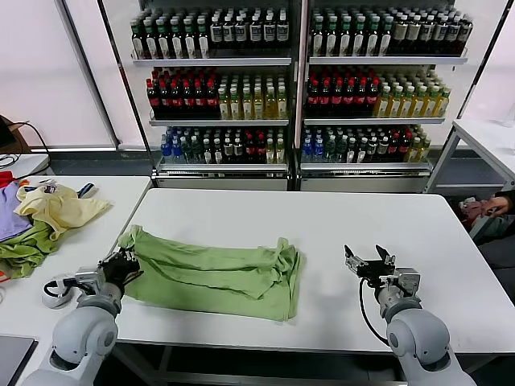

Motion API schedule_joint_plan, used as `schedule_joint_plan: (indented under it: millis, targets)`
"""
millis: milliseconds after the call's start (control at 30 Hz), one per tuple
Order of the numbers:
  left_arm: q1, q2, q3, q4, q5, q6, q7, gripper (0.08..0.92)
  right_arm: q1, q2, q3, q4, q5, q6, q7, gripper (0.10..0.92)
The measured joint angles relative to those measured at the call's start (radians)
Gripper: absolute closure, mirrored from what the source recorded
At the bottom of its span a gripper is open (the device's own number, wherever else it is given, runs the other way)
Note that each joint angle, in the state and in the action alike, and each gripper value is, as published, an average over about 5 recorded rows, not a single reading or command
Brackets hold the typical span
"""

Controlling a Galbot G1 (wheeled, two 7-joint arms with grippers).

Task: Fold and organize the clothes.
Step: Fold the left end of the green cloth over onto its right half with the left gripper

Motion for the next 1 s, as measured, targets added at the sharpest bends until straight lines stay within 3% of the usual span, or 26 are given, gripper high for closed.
schedule_joint_plan:
  millis: [433,1000]
  targets:
    - [-0.053,-0.072,0.105,-0.151,-0.332,0.036,-0.023,0.883,0.001,0.01,-0.01,-0.015,-0.019,0.007,-0.001,0.203]
    - [-0.228,-0.238,0.401,0.009,-0.322,0.047,-0.054,0.881,0.008,0.016,-0.012,-0.028,-0.023,0.007,-0.004,0.203]
